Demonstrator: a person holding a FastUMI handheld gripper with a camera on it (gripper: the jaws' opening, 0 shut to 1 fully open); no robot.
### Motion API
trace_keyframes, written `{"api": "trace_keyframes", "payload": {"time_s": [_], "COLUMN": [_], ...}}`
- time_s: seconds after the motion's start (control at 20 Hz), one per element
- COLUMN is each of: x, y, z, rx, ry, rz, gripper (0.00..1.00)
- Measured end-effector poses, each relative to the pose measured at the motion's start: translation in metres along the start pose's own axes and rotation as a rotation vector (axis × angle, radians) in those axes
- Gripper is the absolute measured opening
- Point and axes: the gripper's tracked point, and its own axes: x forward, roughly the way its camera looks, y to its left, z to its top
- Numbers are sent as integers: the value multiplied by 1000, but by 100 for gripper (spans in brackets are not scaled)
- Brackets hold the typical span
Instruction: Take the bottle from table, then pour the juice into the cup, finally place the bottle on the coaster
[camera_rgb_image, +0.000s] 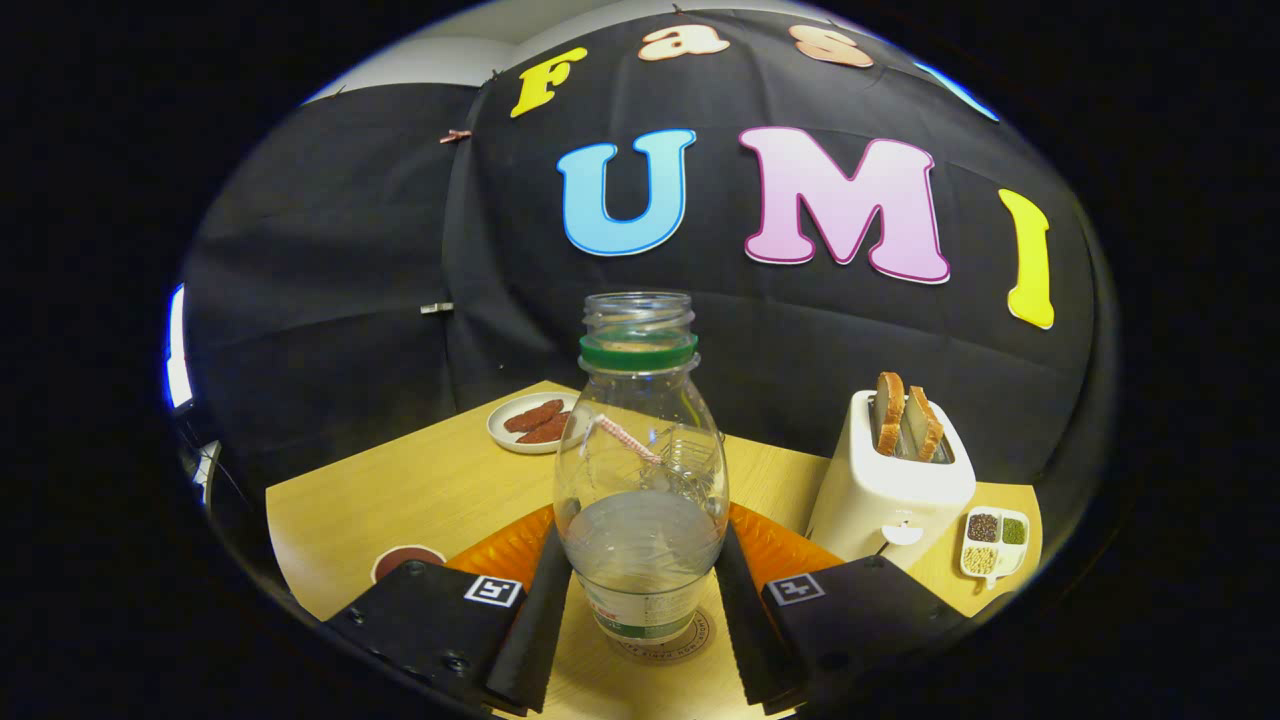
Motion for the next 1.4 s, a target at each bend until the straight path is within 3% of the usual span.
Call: {"api": "trace_keyframes", "payload": {"time_s": [0.45,1.05,1.2,1.4], "x": [27,23,18,3], "y": [-18,-23,-21,-17], "z": [-63,-62,-57,-56], "rx": [33,48,35,-4], "ry": [29,11,7,17], "rz": [-50,-84,-84,-87], "gripper": [76,81,100,100]}}
